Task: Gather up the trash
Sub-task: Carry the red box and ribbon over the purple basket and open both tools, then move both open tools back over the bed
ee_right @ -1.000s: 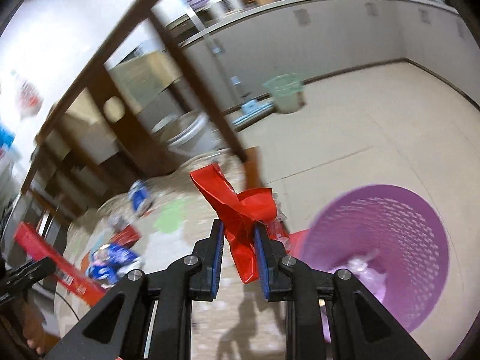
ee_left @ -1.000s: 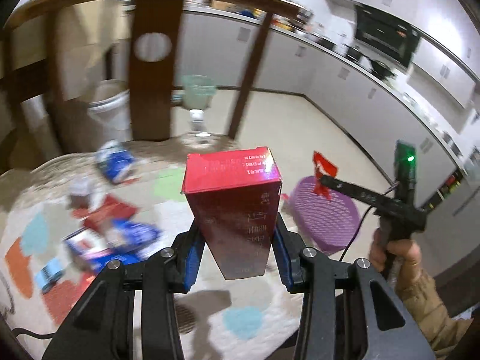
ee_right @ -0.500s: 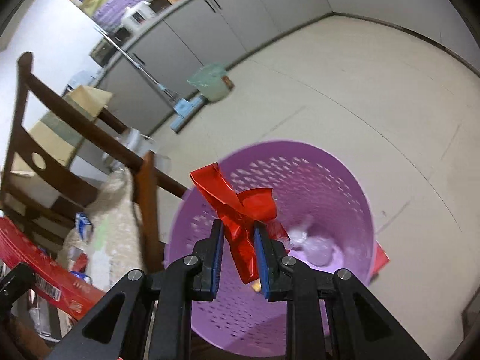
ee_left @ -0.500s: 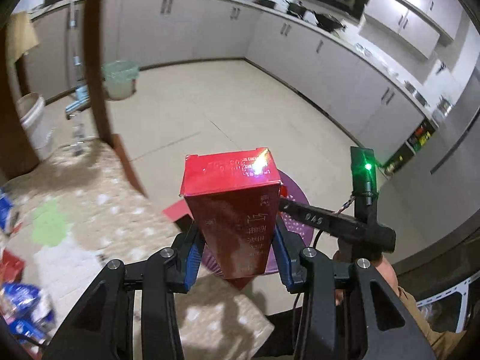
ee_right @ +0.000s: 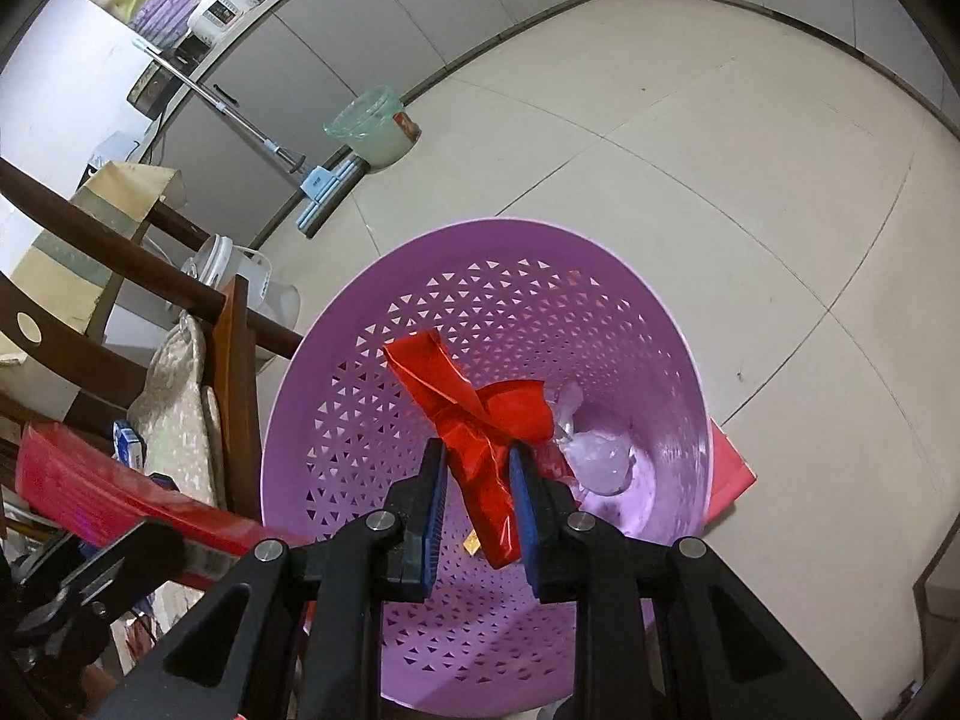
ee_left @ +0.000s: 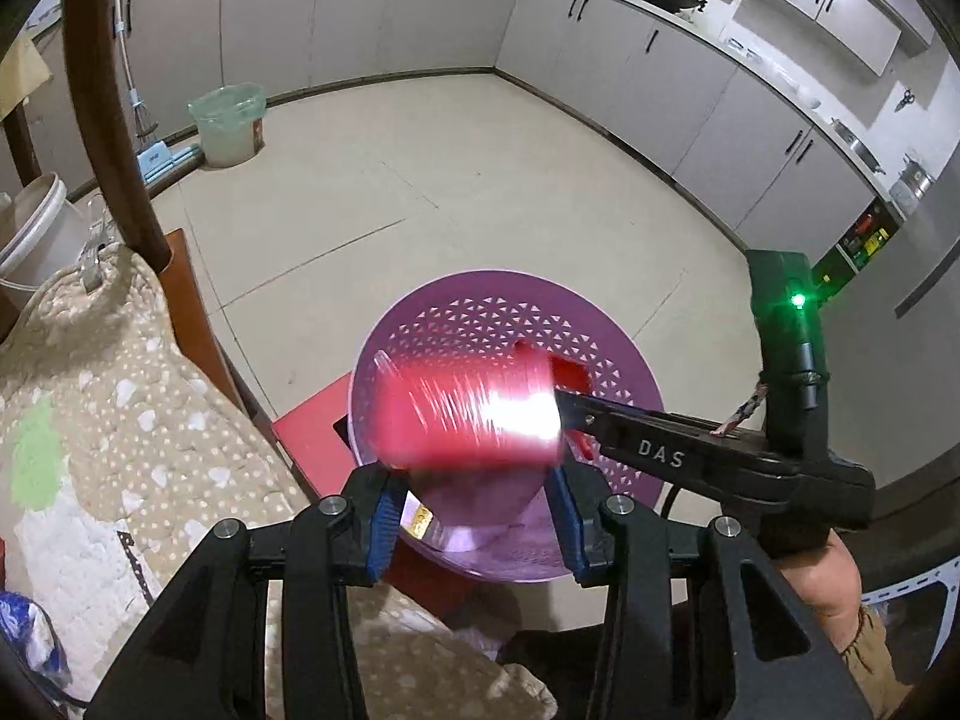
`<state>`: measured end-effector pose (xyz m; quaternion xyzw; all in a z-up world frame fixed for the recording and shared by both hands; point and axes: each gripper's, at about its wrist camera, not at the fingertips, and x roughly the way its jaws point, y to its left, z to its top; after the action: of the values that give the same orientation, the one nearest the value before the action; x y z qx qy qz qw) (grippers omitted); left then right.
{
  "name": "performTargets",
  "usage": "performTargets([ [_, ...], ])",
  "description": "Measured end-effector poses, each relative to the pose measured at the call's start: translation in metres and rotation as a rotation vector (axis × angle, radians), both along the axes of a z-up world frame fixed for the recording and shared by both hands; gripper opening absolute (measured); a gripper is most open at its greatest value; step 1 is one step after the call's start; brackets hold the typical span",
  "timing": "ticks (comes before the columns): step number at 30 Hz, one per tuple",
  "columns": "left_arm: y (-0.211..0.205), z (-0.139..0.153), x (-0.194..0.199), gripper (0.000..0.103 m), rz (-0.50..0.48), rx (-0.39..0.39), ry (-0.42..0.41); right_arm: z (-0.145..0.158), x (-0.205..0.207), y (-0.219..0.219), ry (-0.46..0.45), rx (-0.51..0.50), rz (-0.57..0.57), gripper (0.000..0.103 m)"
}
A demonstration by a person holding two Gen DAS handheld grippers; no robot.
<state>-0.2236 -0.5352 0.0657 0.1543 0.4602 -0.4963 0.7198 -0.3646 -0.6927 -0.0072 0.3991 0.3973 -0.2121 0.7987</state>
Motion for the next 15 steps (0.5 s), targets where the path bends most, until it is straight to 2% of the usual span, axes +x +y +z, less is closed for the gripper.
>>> performTargets([
  [2, 0.004, 0.003, 0.001, 0.052, 0.007, -0.009, -0.003, 0.001, 0.000, 0.000, -0.009, 0.001, 0.000, 0.030],
  [4, 0.011, 0.008, 0.002, 0.063, 0.018, -0.024, -0.009, 0.004, 0.000, 0.002, -0.015, -0.010, -0.003, 0.045],
  [6, 0.019, 0.013, 0.003, 0.067, 0.036, -0.038, -0.005, 0.006, 0.001, 0.002, -0.016, -0.027, -0.010, 0.051],
  [10, 0.036, 0.022, 0.002, 0.069, 0.070, -0.055, 0.008, 0.010, 0.004, 0.004, -0.021, -0.047, -0.012, 0.055],
  [15, 0.058, 0.030, -0.005, 0.071, 0.100, -0.046, -0.027, 0.016, 0.016, 0.012, -0.021, -0.073, 0.006, 0.057],
])
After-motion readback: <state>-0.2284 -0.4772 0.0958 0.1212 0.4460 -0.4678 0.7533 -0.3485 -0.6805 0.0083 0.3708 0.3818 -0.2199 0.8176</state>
